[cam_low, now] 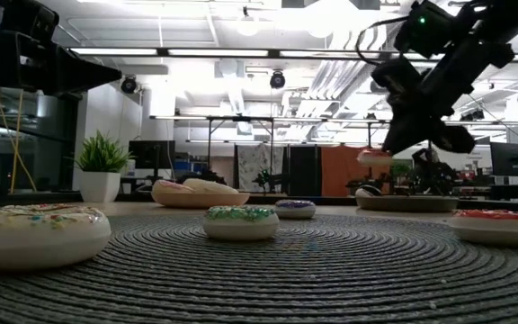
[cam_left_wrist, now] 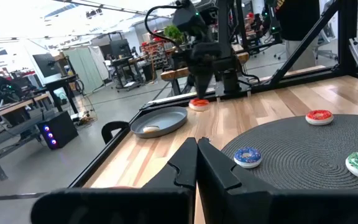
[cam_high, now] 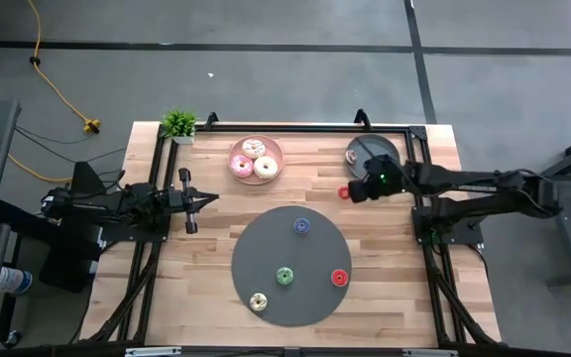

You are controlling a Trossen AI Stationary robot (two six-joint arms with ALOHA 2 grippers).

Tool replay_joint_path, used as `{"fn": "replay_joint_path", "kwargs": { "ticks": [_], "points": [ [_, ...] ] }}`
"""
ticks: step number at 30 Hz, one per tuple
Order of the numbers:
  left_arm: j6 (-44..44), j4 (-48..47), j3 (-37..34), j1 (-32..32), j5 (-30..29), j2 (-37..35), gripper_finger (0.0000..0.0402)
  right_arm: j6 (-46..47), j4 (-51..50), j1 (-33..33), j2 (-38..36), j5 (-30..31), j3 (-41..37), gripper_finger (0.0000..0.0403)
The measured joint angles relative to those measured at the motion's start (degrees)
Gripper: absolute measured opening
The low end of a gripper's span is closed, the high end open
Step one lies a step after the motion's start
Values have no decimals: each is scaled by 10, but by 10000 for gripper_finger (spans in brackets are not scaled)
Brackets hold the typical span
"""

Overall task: Pick & Place donuts
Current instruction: Put the top small orange donut on the gray plate

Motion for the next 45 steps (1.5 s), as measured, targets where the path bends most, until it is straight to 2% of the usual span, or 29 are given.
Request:
{"fn": "replay_joint_path", "kwargs": {
  "ticks": [9,17,30,40,45],
  "points": [
    [0,0,0,0,0,0,0,20,-117,-88,-83,103,0,35],
    [0,0,0,0,0,0,0,49,-140,-154,-87,145,0,31],
    [0,0,0,0,0,0,0,116,-21,-202,56,145,0,28],
    [0,0,0,0,0,0,0,126,81,-217,161,89,0,28],
    [0,0,0,0,0,0,0,129,94,-217,188,70,-1,28]
  ]
}}
